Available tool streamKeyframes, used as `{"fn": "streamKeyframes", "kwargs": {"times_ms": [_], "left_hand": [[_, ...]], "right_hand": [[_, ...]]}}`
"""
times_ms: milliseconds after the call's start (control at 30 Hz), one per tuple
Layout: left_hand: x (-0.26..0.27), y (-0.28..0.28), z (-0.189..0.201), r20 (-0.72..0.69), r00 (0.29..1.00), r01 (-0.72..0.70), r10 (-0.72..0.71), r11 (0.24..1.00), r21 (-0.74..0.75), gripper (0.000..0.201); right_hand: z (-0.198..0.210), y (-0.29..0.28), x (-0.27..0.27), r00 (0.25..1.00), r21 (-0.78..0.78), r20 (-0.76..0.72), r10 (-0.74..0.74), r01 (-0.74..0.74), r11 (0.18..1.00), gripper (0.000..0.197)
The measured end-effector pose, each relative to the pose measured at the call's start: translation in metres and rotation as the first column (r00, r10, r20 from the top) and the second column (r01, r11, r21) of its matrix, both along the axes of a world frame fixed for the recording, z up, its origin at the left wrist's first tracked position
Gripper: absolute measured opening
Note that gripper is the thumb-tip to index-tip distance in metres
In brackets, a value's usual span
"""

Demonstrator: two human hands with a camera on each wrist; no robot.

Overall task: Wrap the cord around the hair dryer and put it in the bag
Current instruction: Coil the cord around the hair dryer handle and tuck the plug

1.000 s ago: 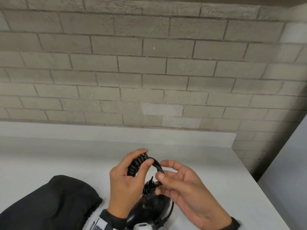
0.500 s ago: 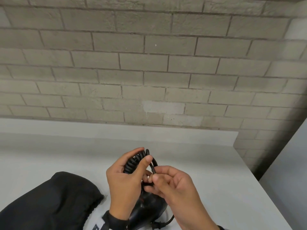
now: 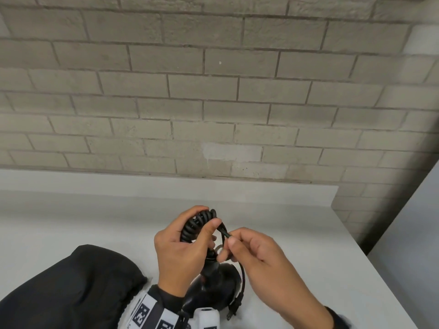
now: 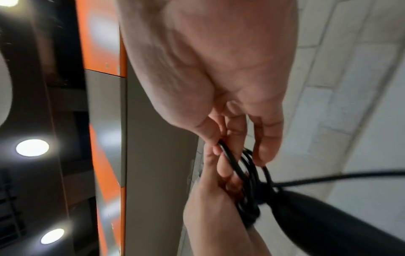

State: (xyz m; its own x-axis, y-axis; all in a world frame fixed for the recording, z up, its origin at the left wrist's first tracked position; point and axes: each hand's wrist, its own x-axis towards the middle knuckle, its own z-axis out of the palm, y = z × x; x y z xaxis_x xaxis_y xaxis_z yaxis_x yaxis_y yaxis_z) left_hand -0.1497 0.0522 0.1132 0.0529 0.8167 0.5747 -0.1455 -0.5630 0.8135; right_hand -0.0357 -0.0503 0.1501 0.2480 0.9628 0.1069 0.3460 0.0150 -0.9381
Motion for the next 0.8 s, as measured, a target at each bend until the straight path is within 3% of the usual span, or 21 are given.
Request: {"fn": "streamKeyframes", "kwargs": {"times_ms": [67,133,233,333,400,533,700,800], "left_hand": [[0.001,0.000,0.000,0.000,1.000,0.007,-0.007,1.000,0.011,0.022],[-0.001,0.003,0.000,-0.017,1.000,0.021,-0.021,0.999,0.031,0.019],[-0.004,0.011,0.000,-0.014,0.999,0.037,-0.036,0.999,0.039,0.018],[-0.003,0.014,0.001,-0.018,0.999,0.030,-0.030,0.998,0.048,0.014],[-0.003,0.014,0.000,-0.017,0.999,0.031,-0.030,0.999,0.043,0.016],[-0.006,0.017,-0.006,0.007,0.998,0.066,-0.066,0.998,0.014,0.024],[-0.004,0.013,-0.007,0.023,0.994,0.105,-0.105,0.994,-0.022,0.027],[-0.003,0.015,-0.006,0.014,0.995,0.096,-0.095,0.994,-0.051,0.023]], "right_hand": [[0.009,0.001,0.010,0.996,-0.049,-0.093,-0.005,0.000,0.999,0.033],[0.017,-0.001,0.022,0.969,-0.108,-0.239,0.062,-0.090,0.990,0.037],[0.013,-0.005,0.029,0.929,-0.027,-0.323,0.180,-0.199,0.980,0.035],[-0.011,-0.007,0.026,0.905,0.088,-0.391,0.165,-0.142,0.986,0.038],[-0.029,-0.008,0.023,0.829,0.157,-0.527,0.187,-0.121,0.980,0.050],[-0.049,-0.012,0.018,0.771,0.215,-0.613,0.174,-0.050,0.975,0.037],[-0.043,-0.019,0.019,0.645,0.115,-0.759,0.085,0.004,0.993,0.043],[-0.042,-0.021,0.026,0.717,-0.033,-0.696,-0.029,0.009,0.999,0.029]]}}
